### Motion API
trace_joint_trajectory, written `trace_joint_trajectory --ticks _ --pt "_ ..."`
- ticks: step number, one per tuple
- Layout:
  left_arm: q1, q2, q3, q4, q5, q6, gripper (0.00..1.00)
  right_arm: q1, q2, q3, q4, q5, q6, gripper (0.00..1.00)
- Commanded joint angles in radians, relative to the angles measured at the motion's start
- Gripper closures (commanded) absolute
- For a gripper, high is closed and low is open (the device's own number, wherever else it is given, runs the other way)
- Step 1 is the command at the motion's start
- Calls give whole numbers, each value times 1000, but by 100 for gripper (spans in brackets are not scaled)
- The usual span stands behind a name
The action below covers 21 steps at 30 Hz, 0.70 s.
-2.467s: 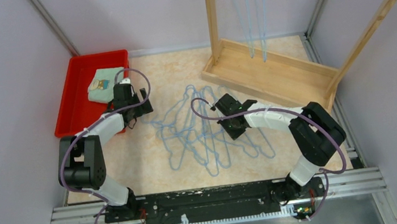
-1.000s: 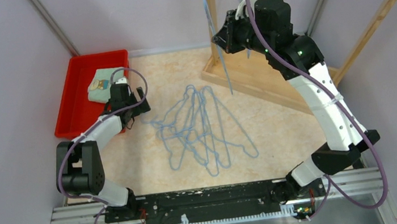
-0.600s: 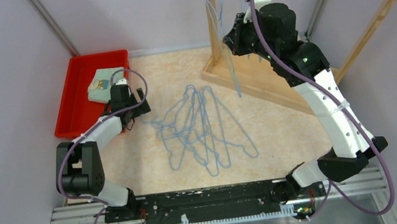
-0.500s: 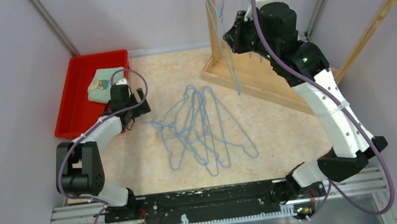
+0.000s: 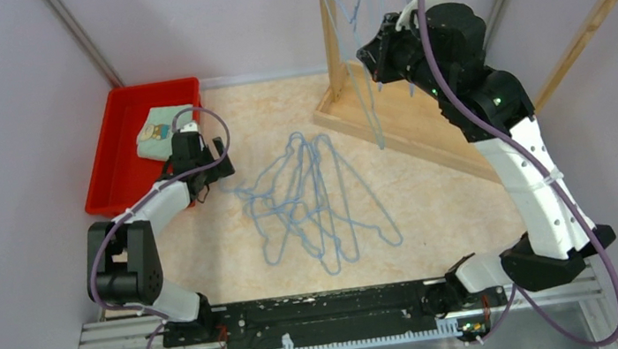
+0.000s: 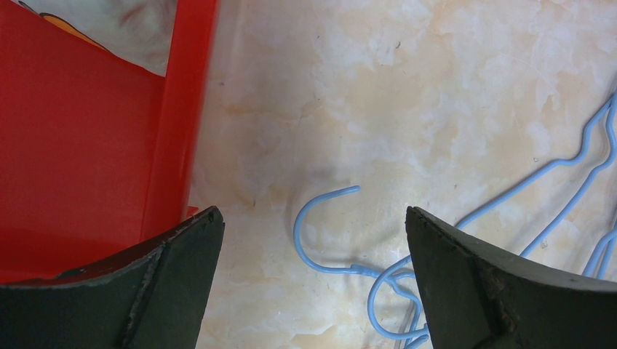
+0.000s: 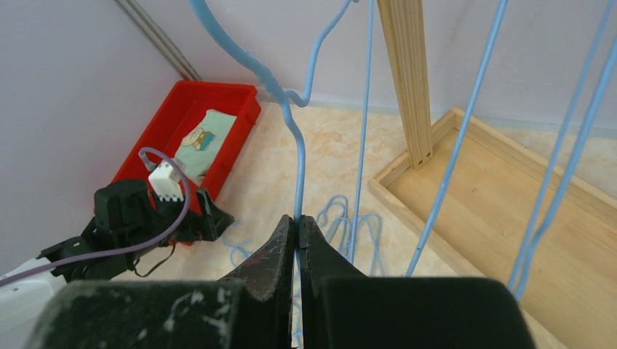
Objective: Organize the hangers
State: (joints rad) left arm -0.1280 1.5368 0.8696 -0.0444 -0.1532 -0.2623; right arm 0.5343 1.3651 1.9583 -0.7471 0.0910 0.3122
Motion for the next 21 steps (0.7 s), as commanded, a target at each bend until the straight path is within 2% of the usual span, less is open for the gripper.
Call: trace_joint_trajectory --ticks 1,11,21 --pt "5 -16 -3 18 13 -21 0 0 -86 13 5 -14 15 100" --pt "5 -26 -9 2 19 -11 0 0 -112 -47 85 50 17 100" --pt "4 -24 26 -13 19 28 0 -2 -30 -90 394 222 -66 100"
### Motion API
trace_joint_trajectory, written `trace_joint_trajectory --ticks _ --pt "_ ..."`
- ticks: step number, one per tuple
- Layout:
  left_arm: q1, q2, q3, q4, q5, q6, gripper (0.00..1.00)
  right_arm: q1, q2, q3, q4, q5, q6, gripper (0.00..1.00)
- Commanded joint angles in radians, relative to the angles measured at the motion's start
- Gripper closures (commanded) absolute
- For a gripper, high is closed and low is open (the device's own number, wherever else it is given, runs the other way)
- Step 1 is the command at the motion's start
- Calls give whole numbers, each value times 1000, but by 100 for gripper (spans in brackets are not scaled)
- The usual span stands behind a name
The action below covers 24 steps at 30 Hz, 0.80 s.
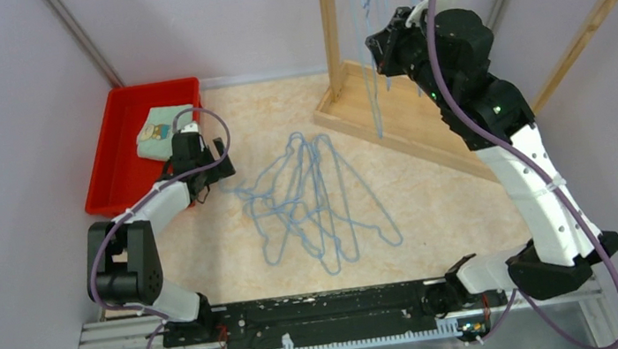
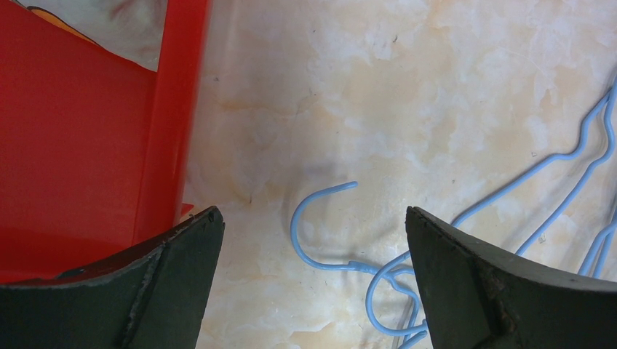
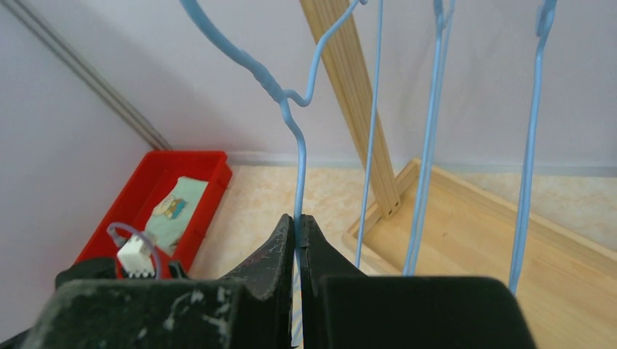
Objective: Organize the hangers
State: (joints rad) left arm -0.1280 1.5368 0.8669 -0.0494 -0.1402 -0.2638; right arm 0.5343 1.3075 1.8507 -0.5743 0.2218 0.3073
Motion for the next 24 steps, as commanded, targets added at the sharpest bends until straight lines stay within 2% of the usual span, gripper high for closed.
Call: trace_joint_trajectory --ticks 1,10,24 --pt "5 -25 31 -10 3 37 0 -2 41 31 242 103 -74 100" --pt "5 -34 29 -13 23 41 0 -40 158 92 365 117 -112 100" --pt "6 -48 -14 -7 -4 66 0 -121 324 208 400 106 -88 100"
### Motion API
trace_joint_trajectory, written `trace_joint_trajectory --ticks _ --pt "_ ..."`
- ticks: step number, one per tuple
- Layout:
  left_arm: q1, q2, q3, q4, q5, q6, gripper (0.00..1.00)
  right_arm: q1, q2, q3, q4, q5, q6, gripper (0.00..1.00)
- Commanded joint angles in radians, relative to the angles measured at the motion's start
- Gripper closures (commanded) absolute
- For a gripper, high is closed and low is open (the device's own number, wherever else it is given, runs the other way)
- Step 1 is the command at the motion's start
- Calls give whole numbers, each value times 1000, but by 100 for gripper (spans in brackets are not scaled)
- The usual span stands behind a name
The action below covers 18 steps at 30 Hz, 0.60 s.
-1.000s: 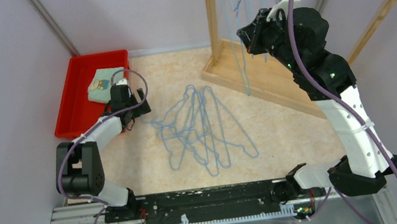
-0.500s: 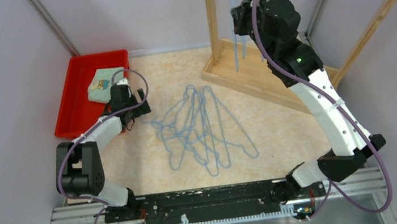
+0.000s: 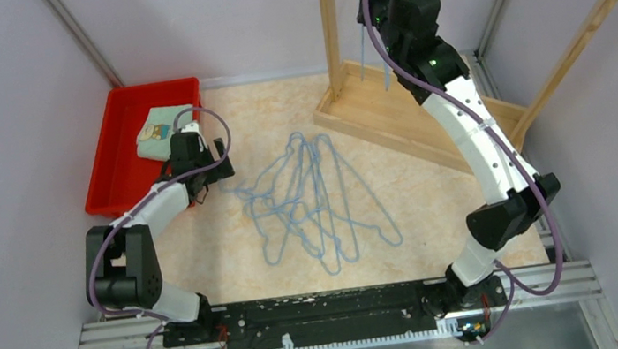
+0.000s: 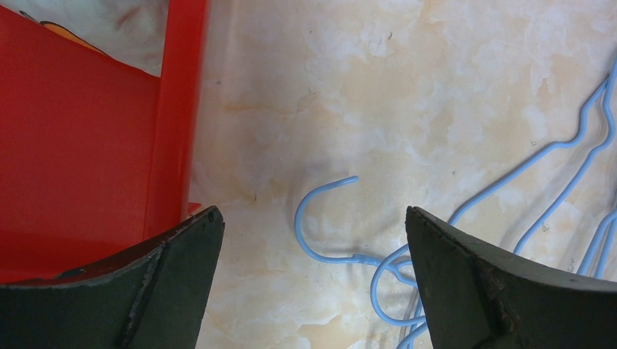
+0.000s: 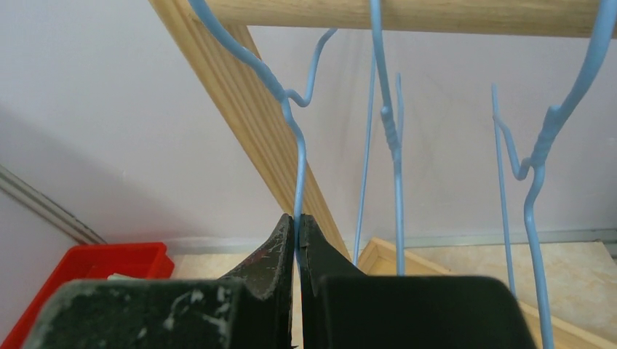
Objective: Organize the hangers
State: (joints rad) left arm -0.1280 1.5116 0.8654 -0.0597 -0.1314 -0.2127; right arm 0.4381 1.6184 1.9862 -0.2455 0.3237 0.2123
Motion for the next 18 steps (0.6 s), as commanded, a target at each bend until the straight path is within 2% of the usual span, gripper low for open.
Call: trace_joint_trajectory --ticks 1,6,18 --pt "7 -20 -12 3 -13 15 0 -33 23 87 63 4 11 100" --pt "7 -16 -8 3 -10 15 0 -75 91 126 29 -10 34 100" --pt "7 0 -8 8 -11 14 0 -128 133 144 -34 -38 65 100"
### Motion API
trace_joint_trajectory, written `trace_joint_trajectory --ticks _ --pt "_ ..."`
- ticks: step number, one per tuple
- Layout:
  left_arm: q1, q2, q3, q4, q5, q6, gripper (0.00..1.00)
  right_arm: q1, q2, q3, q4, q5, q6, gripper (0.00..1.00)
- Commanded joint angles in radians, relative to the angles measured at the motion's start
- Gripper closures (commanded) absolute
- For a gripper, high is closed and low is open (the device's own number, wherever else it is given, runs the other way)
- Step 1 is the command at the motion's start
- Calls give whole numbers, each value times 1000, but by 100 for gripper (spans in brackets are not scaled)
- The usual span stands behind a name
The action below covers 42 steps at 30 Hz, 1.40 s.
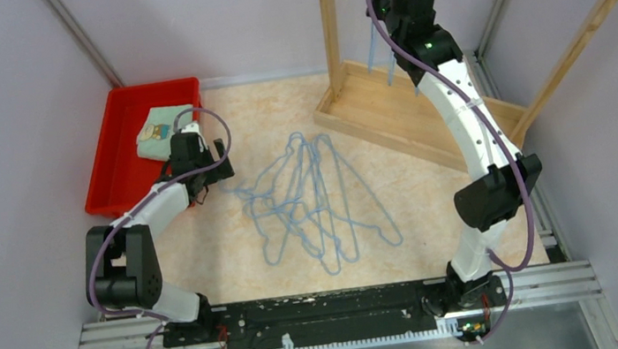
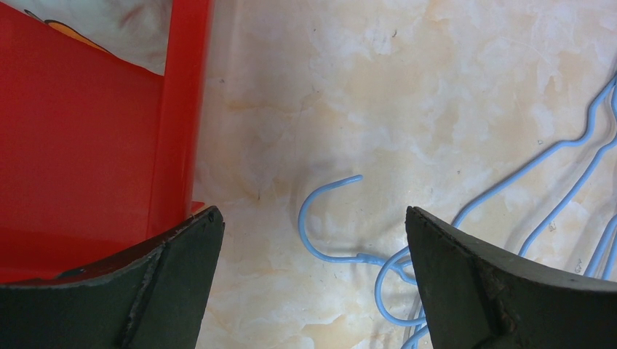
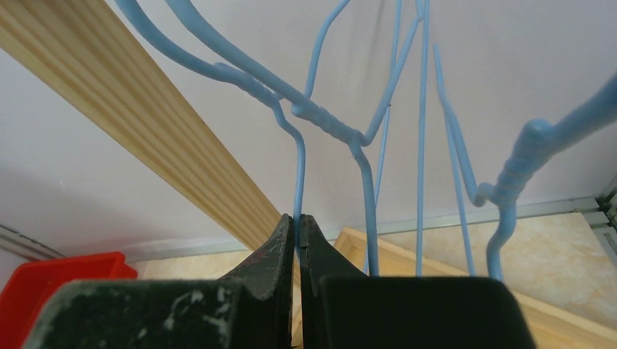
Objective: Organize the hangers
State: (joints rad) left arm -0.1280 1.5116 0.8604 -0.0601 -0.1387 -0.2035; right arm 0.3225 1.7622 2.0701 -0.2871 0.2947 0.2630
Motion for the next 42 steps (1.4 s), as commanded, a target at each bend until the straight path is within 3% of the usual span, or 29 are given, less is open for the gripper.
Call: trace_joint_trajectory --ticks 1,17,42 --pt "7 3 -3 9 -1 3 0 -16 -17 56 5 -3 13 100" --pt "7 47 43 10 37 -13 0 -134 -276 -252 29 143 6 100" --pt "7 72 69 -22 76 -23 0 -255 -564 -511 -75 346 -40 100"
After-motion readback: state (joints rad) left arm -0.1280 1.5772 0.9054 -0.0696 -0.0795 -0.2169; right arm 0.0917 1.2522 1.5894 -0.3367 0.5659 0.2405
